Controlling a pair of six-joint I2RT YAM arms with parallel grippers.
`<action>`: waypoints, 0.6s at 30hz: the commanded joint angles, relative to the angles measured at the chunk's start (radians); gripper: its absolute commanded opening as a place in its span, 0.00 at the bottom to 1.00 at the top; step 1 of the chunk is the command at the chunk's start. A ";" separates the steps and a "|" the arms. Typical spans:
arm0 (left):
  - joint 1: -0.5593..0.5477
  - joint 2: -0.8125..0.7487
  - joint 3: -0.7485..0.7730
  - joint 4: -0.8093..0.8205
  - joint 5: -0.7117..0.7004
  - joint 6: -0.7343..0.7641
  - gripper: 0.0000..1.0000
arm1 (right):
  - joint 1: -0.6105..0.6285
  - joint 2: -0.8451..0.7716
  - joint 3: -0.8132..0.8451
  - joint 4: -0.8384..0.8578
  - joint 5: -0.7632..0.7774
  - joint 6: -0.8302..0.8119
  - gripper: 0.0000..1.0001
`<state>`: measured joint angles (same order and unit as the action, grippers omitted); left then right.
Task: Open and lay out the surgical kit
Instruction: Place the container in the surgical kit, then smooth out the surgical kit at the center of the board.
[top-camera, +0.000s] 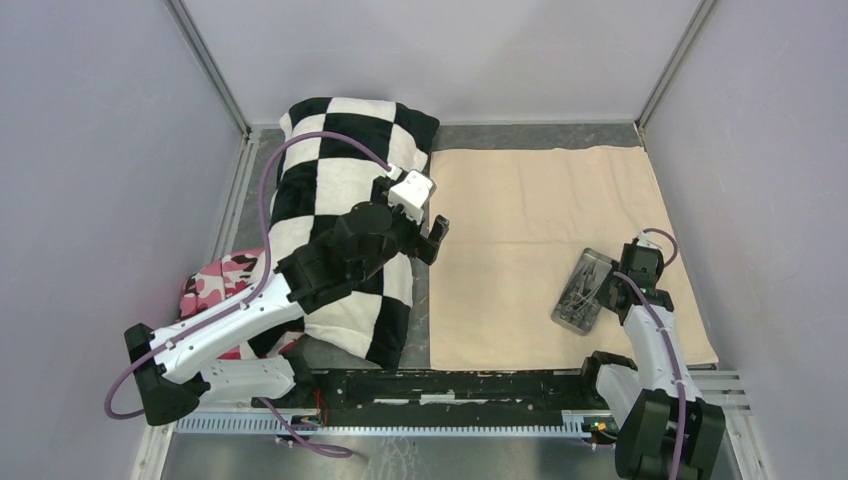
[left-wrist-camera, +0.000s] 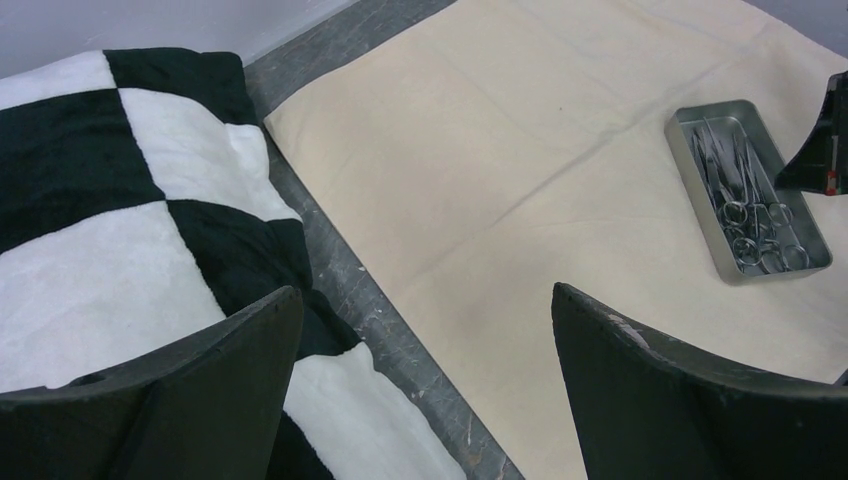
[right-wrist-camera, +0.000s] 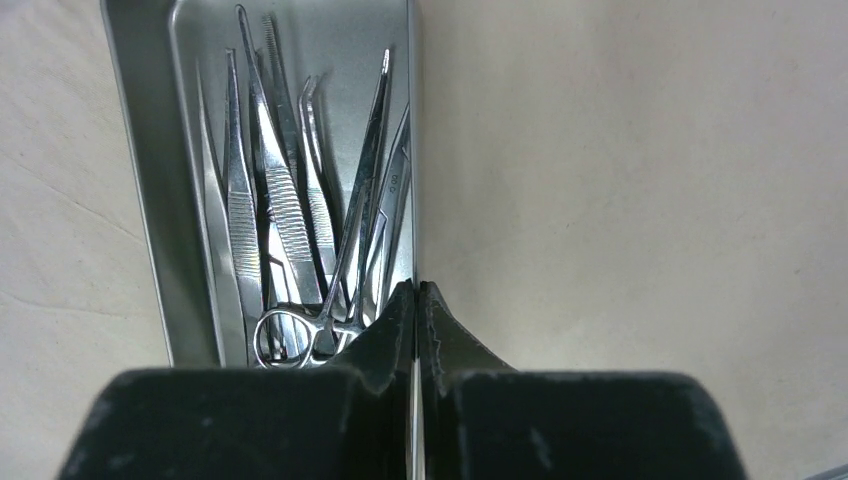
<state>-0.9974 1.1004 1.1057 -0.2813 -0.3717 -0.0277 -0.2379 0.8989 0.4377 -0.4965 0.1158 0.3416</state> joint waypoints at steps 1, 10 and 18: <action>-0.004 -0.011 -0.006 0.046 -0.003 -0.009 1.00 | 0.000 -0.036 -0.021 0.013 -0.012 0.062 0.07; 0.022 0.076 0.008 0.046 0.005 -0.031 1.00 | -0.001 0.033 0.150 0.058 0.006 -0.052 0.66; 0.101 0.368 0.197 0.015 0.160 -0.161 0.99 | 0.001 0.408 0.457 0.317 -0.073 -0.115 0.87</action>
<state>-0.9340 1.3407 1.1553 -0.2813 -0.2966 -0.0761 -0.2375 1.1358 0.7280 -0.3649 0.0788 0.2768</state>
